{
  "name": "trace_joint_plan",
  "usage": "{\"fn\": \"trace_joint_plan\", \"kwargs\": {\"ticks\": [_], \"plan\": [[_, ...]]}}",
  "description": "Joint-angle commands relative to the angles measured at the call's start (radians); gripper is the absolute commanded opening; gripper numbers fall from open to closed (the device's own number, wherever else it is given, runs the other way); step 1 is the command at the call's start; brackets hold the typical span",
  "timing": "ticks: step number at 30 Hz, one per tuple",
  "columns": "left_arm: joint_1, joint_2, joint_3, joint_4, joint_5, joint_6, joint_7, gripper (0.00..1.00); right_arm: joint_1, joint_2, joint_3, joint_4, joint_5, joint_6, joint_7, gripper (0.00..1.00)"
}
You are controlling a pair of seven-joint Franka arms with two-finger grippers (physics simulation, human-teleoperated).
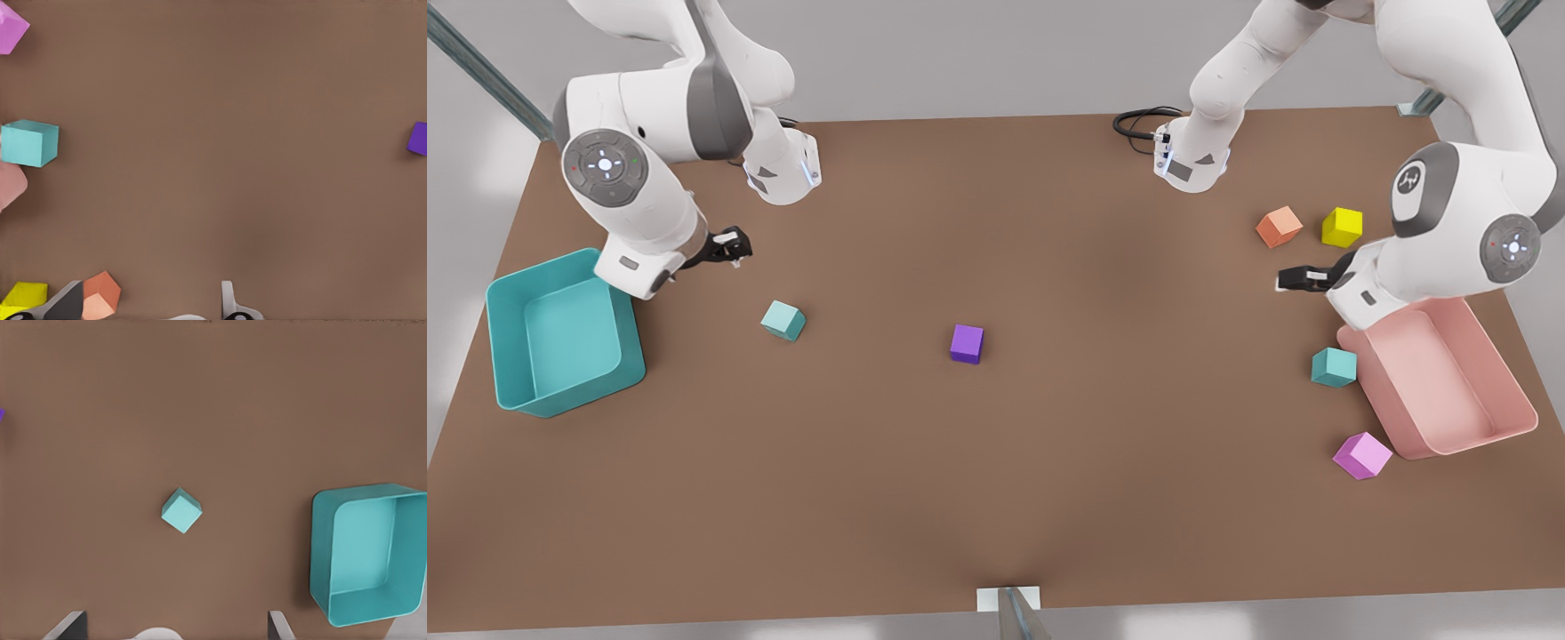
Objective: Stack the two blue cubes on top of each other
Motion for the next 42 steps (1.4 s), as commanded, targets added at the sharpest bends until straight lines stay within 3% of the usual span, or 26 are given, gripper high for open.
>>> {"fn": "trace_joint_plan", "kwargs": {"ticks": [1, 3, 7, 11, 14, 16, 19, 26, 42], "plan": [[0.0, 0.0, -0.001, 0.005, 0.026, -0.002, -0.045, 1.0, 0.008, -0.001, 0.001, -0.004, 0.001, 0.013, 0.012, 1.0], [0.0, 0.0, -0.001, 0.005, 0.026, -0.002, -0.045, 1.0, 0.008, 0.001, -0.002, -0.004, -0.003, 0.013, 0.012, 1.0], [0.0, 0.0, -0.001, 0.005, 0.026, -0.002, -0.045, 1.0, -0.009, 0.208, -0.022, -0.018, -0.012, 0.107, 0.094, 1.0], [0.004, -0.001, 0.0, 0.057, 0.091, -0.041, -0.041, 1.0, -0.091, 0.208, -0.041, -0.268, 0.075, 0.342, 0.214, 1.0], [-0.003, 0.003, 0.0, 0.056, 0.1, -0.043, -0.041, 1.0, -0.131, 0.203, -0.05, -0.346, 0.077, 0.365, 0.243, 1.0], [-0.006, 0.019, 0.0, 0.053, 0.1, -0.043, -0.041, 1.0, -0.142, 0.128, -0.051, -0.526, 0.147, 0.745, 0.291, 1.0], [-0.005, 0.025, 0.0, 0.051, 0.099, -0.048, -0.041, 1.0, -0.142, 0.139, -0.051, -0.599, 0.159, 0.901, 0.443, 1.0], [-0.005, 0.026, 0.0, 0.048, 0.099, -0.065, -0.05, 1.0, -0.14, 0.078, -0.05, -0.819, 0.219, 1.063, 0.592, 1.0], [-0.003, 0.026, 0.0, 0.042, 0.097, -0.077, -0.051, 1.0, -0.137, 0.053, -0.05, -1.023, 0.218, 1.175, 0.59, 1.0]]}}
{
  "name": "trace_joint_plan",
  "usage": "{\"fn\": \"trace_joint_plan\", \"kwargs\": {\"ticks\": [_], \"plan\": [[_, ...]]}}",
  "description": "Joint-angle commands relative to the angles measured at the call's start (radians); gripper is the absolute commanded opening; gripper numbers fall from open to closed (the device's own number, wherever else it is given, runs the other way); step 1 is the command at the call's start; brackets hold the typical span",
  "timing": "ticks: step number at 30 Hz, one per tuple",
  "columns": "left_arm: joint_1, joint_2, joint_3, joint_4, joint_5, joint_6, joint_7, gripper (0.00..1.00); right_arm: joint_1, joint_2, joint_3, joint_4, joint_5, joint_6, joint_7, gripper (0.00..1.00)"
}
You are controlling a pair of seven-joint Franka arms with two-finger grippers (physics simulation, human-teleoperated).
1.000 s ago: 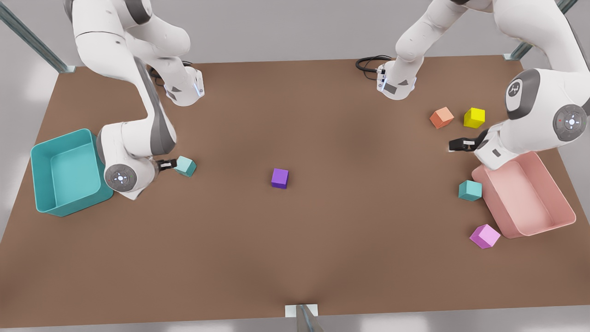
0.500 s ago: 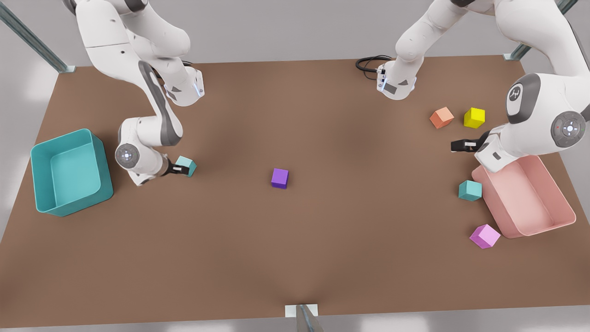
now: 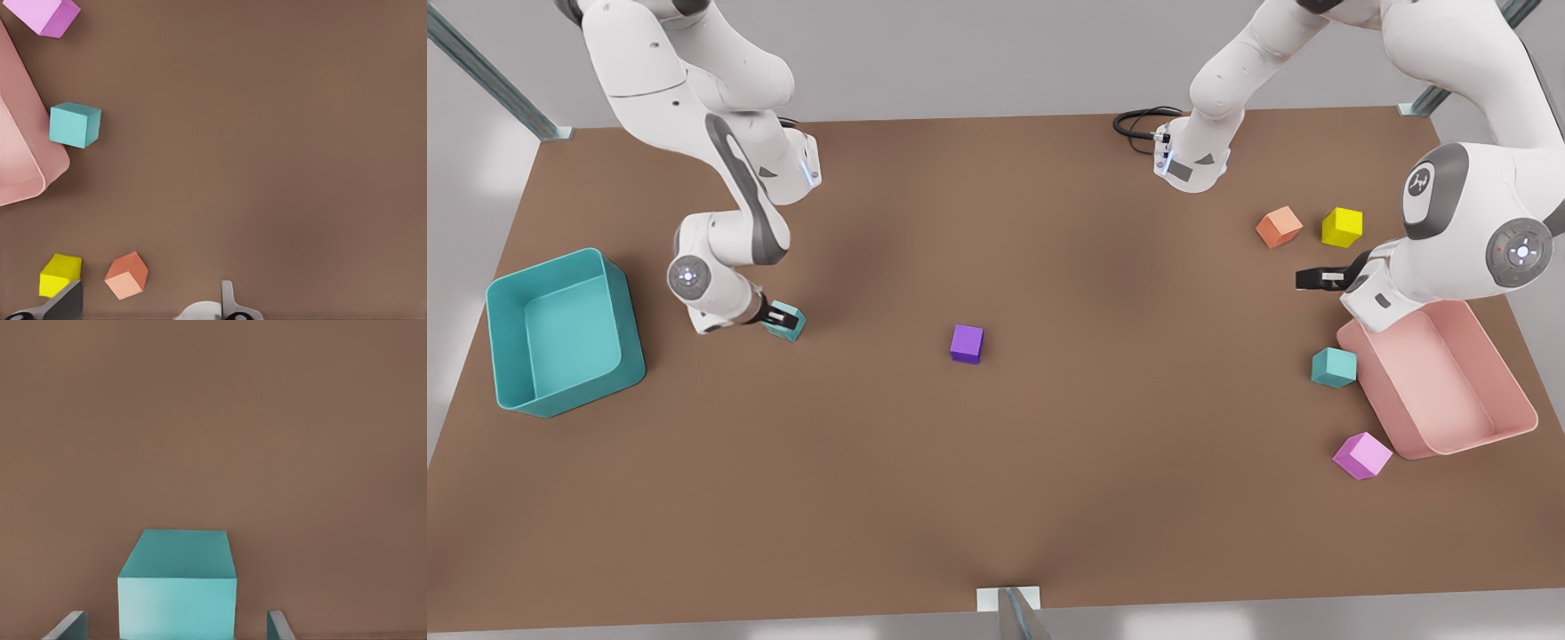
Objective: Stack the two blue cubes on top of each other
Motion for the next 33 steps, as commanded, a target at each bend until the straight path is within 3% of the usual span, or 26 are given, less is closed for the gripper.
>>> {"fn": "trace_joint_plan", "kwargs": {"ticks": [1, 7, 11, 12, 13, 14, 16, 17, 20, 22, 25, 29, 31, 33], "plan": [[0.002, -0.001, -0.002, 0.0, 0.001, -0.015, -0.008, 1.0, 0.001, 0.002, 0.0, -0.01, 0.003, 0.061, 0.121, 1.0], [0.009, 0.065, 0.035, 0.003, 0.024, -0.01, -0.011, 1.0, 0.004, 0.036, 0.002, -0.009, 0.032, 0.062, 0.121, 1.0], [0.117, 0.094, 0.044, 0.006, 0.059, -0.033, -0.061, 1.0, 0.004, 0.079, 0.003, -0.009, 0.032, 0.101, 0.121, 1.0], [0.092, 0.096, 0.139, 0.008, 0.047, -0.006, -0.081, 1.0, 0.004, 0.085, 0.003, -0.009, 0.032, 0.11, 0.12, 1.0], [-0.249, 0.028, 0.598, -0.014, -0.089, 0.047, -0.09, 1.0, 0.004, 0.102, 0.003, -0.009, 0.032, 0.127, 0.12, 1.0], [-0.449, -0.003, 0.891, -0.084, -0.228, 0.122, -0.211, 1.0, 0.004, 0.105, 0.003, -0.009, 0.032, 0.133, 0.12, 1.0], [-0.538, -0.098, 0.995, -0.397, -0.229, 0.525, -0.679, 1.0, 0.004, 0.114, 0.003, -0.009, 0.032, 0.139, 0.12, 1.0], [-0.545, -0.095, 1.0, -0.449, -0.229, 0.669, -0.938, 1.0, 0.004, 0.117, 0.003, -0.009, 0.03, 0.141, 0.117, 1.0], [-0.532, -0.073, 1.003, -0.551, -0.283, 0.962, -1.19, 1.0, 0.004, 0.117, 0.003, -0.004, 0.03, 0.141, 0.107, 0.69], [-0.518, -0.052, 1.003, -0.551, -0.289, 1.024, -1.245, 1.0, 0.004, 0.111, 0.006, 0.004, 0.029, 0.139, 0.103, 0.56], [-0.5, -0.036, 1.003, -0.552, -0.289, 1.036, -1.282, 1.0, 0.027, 0.08, 0.014, 0.028, 0.03, 0.131, 0.106, 0.53], [-0.486, -0.013, 1.001, -0.598, -0.287, 1.077, -1.273, 1.0, 0.272, 0.086, 0.014, 0.214, 0.249, 0.073, 0.204, 0.54], [-0.489, 0.004, 0.998, -0.598, -0.289, 1.111, -1.232, 1.0, 0.373, 0.207, 0.014, 0.39, 0.249, 0.073, 0.35, 0.54], [-0.491, 0.033, 0.998, -0.598, -0.289, 1.113, -1.17, 1.0, 0.479, 0.397, 0.012, 0.674, 0.246, 0.072, 0.524, 0.55]]}}
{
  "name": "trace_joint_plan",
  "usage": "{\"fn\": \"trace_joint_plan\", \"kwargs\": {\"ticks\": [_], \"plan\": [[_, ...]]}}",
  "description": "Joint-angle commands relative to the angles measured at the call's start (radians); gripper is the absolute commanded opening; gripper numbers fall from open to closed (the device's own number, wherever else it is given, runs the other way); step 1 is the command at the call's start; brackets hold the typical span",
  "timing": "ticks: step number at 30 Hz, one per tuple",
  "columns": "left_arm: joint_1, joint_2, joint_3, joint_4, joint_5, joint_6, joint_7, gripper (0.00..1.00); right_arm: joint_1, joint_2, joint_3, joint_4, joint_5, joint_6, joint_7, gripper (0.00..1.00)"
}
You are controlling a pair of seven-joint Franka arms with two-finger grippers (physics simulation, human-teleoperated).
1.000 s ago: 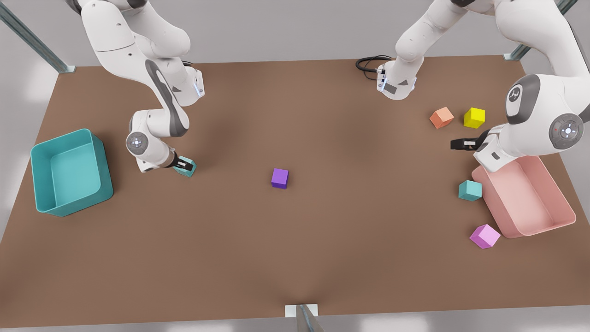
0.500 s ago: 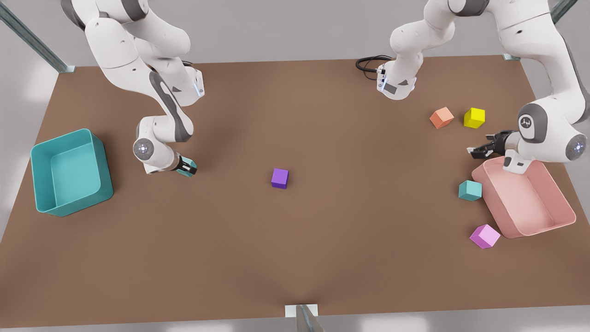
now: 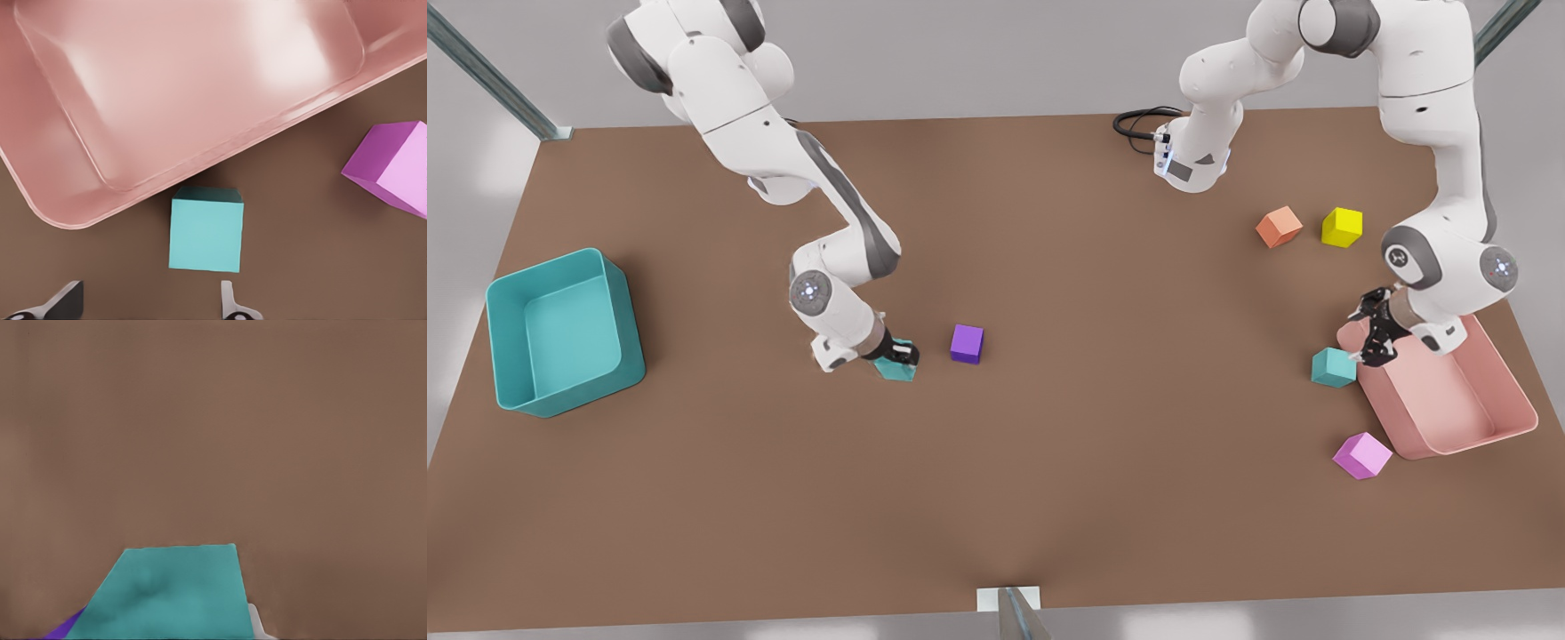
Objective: Stack the two blue cubes on top of each other
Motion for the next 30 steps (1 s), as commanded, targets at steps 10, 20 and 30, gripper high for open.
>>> {"fn": "trace_joint_plan", "kwargs": {"ticks": [10, 20, 30], "plan": [[-0.021, 0.081, 0.0, 0.022, 0.01, 0.094, -0.074, 1.0, 0.278, 0.51, -0.1, 0.679, -0.002, -0.021, 0.695, 0.55], [-0.029, 0.137, -0.002, 0.068, 0.018, 0.096, 0.059, 1.0, 0.321, 0.512, -0.146, 0.667, -0.008, -0.027, 0.703, 1.0], [-0.03, 0.17, -0.003, 0.081, 0.016, 0.096, 0.058, 1.0, 0.054, 0.108, -0.146, 0.669, -0.015, -0.869, 0.516, 1.0]]}}
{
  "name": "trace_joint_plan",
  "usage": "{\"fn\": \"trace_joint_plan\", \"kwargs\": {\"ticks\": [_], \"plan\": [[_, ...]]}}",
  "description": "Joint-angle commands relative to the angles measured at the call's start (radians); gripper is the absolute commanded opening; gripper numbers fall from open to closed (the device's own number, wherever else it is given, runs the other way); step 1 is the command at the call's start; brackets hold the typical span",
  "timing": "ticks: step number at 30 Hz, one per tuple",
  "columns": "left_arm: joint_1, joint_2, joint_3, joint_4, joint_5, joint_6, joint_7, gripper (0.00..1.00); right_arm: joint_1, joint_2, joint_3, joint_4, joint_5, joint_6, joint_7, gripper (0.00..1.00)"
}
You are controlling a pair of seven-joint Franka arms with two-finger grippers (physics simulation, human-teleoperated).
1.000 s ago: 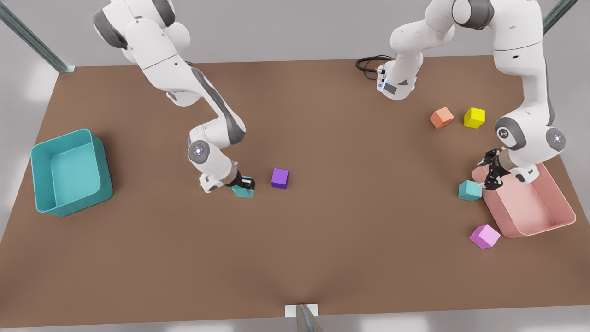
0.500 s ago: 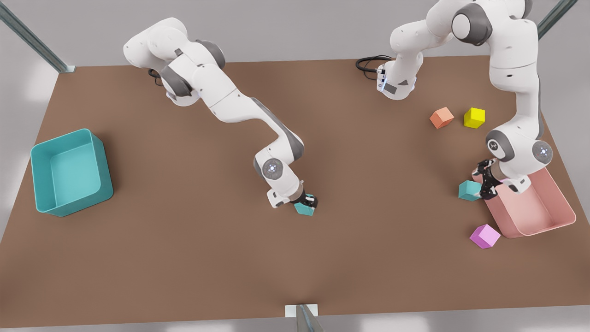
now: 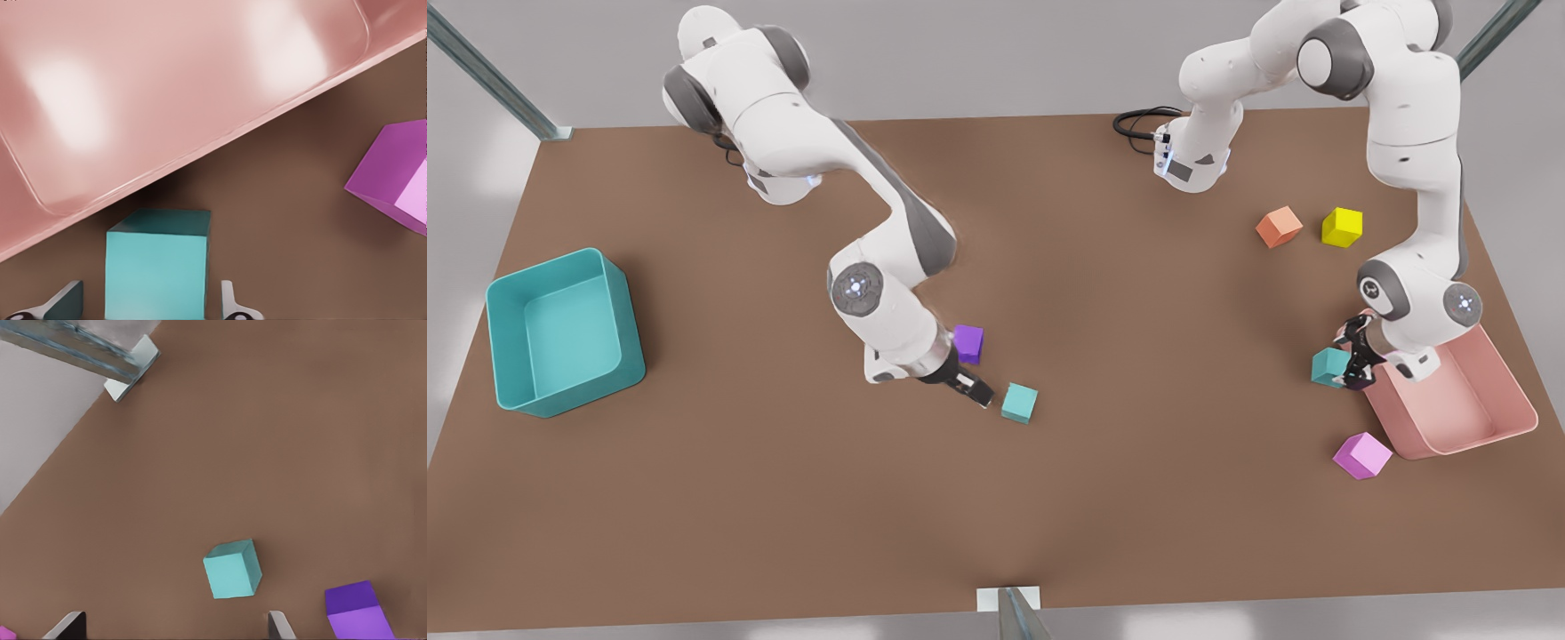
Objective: Stack the two blue cubes on top of each other
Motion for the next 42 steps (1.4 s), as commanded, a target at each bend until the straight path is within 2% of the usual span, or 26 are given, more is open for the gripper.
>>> {"fn": "trace_joint_plan", "kwargs": {"ticks": [1, 2, 4, 7, 9, 11, 12, 13, 14, 17, 19, 21, 22, 23, 24, 26, 29, 31, 34, 38, 42], "plan": [[0.0, 0.005, 0.0, 0.003, 0.001, 0.0, 0.058, 1.0, -0.127, -0.029, -0.004, -0.003, -0.063, -0.53, -0.144, 1.0], [0.0, 0.006, -0.001, 0.005, 0.001, 0.001, 0.058, 1.0, -0.204, -0.026, -0.004, -0.004, -0.162, -0.597, -0.294, 1.0], [0.001, 0.036, -0.001, 0.017, 0.001, 0.012, 0.058, 1.0, -0.304, -0.047, -0.009, 0.011, -0.205, -0.692, -0.509, 1.0], [0.004, 0.066, 0.0, 0.025, 0.0, 0.033, 0.055, 1.0, -0.302, -0.323, -0.003, -0.11, -0.351, -0.69, -0.781, 1.0], [0.008, 0.072, -0.001, 0.025, -0.003, 0.046, 0.055, 1.0, -0.304, -0.486, 0.022, -0.223, -0.348, -0.687, -0.779, 1.0], [0.008, 0.072, -0.001, 0.025, -0.003, 0.046, 0.055, 1.0, -0.307, -0.529, 0.056, -0.237, -0.346, -0.689, -0.784, 1.0], [0.008, 0.072, -0.001, 0.025, -0.005, 0.046, 0.055, 0.94, -0.307, -0.534, 0.06, -0.244, -0.346, -0.689, -0.787, 1.0], [0.008, 0.074, -0.001, 0.025, -0.005, 0.046, 0.055, 0.82, -0.307, -0.527, 0.06, -0.244, -0.345, -0.689, -0.789, 1.0], [0.006, 0.074, -0.001, 0.025, -0.005, 0.046, 0.054, 0.76, -0.307, -0.523, 0.06, -0.244, -0.342, -0.689, -0.789, 1.0], [0.003, 0.074, -0.001, 0.025, -0.009, 0.046, 0.035, 0.7, -0.324, -0.529, 0.06, -0.251, -0.345, -0.689, -0.79, 1.0], [0.0, 0.069, -0.021, 0.025, -0.008, 0.044, -0.034, 0.62, -0.324, -0.53, 0.059, -0.256, -0.35, -0.689, -0.79, 1.0], [-0.014, 0.056, -0.032, 0.023, -0.009, 0.038, -0.08, 0.62, -0.324, -0.534, 0.059, -0.257, -0.351, -0.687, -0.795, 1.0], [-0.052, 0.025, -0.032, 0.02, -0.009, 0.02, -0.127, 0.62, -0.324, -0.534, 0.059, -0.257, -0.351, -0.687, -0.799, 1.0], [-0.092, -0.067, -0.032, 0.02, -0.008, -0.126, -0.129, 0.62, -0.324, -0.532, 0.059, -0.257, -0.35, -0.689, -0.799, 1.0], [-0.186, -0.165, -0.032, 0.02, -0.006, -0.279, -0.132, 0.62, -0.324, -0.532, 0.059, -0.257, -0.35, -0.687, -0.801, 1.0], [-0.414, -0.204, -0.05, 0.035, -0.005, -0.375, -0.245, 0.62, -0.324, -0.527, 0.059, -0.257, -0.35, -0.687, -0.801, 1.0], [-0.607, -0.047, -0.145, 0.294, 0.001, -0.431, -0.567, 0.63, -0.324, -0.529, 0.057, -0.256, -0.36, -0.684, -0.804, 1.0], [-0.713, 0.114, -0.158, 0.51, 0.003, -0.431, -0.733, 0.63, -0.324, -0.529, 0.057, -0.256, -0.373, -0.684, -0.862, 1.0], [-0.779, 0.267, -0.158, 0.712, 0.003, -0.43, -0.821, 0.63, -0.324, -0.529, 0.059, -0.256, -0.388, -0.686, -0.864, 1.0], [-0.827, 0.379, -0.158, 0.844, 0.003, -0.405, -0.819, 0.63, -0.324, -0.526, 0.059, -0.257, -0.386, -0.687, -0.864, 1.0], [-0.842, 0.407, -0.158, 0.854, 0.003, -0.396, -0.819, 0.63, -0.324, -0.523, 0.059, -0.257, -0.388, -0.69, -0.864, 1.0]]}}
